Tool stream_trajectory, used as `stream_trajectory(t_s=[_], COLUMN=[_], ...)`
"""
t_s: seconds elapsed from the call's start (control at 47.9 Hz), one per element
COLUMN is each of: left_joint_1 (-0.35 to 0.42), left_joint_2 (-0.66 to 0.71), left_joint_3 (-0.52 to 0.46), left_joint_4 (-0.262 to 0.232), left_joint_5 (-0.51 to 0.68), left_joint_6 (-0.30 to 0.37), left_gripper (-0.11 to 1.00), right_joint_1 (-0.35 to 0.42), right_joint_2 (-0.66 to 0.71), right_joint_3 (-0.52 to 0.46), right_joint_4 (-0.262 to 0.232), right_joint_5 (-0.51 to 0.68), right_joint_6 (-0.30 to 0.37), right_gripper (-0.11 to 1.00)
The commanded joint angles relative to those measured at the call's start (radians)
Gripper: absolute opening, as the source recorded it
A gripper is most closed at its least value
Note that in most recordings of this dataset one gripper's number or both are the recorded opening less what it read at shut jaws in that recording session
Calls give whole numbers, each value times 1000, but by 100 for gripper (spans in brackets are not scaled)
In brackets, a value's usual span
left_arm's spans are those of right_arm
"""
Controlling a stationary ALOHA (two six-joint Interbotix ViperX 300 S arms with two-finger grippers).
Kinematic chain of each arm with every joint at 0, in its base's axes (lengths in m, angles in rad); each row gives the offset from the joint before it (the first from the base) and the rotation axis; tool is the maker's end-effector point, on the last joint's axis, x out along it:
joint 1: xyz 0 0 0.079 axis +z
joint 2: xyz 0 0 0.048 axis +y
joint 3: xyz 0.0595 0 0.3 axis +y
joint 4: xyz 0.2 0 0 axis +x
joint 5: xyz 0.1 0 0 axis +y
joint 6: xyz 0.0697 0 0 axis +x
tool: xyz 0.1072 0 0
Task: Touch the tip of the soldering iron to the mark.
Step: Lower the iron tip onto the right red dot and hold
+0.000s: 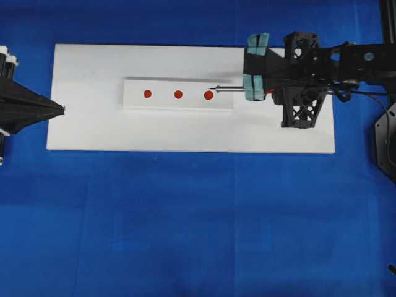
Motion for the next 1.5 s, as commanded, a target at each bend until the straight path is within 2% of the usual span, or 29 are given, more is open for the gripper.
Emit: stream_trajectory(t_s=[0.0, 0.313, 1.482], left_joint_1=[-3, -5, -5], left_joint_2=[3, 3, 3], left_joint_3=[-12, -12, -12], left_joint_4=[3, 3, 3], left_joint_5=[-5, -5, -3], left_joint_6=[2, 2, 2], left_gripper=[0, 0, 0], right_joint_1=[0, -6, -8], right_joint_2=[8, 46, 51], right_joint_3=[-3, 20, 23], right_joint_4=[3, 6, 9], right_joint_5=[-23, -72, -67], right_joint_6=[2, 2, 2], right_gripper=[6, 6, 6])
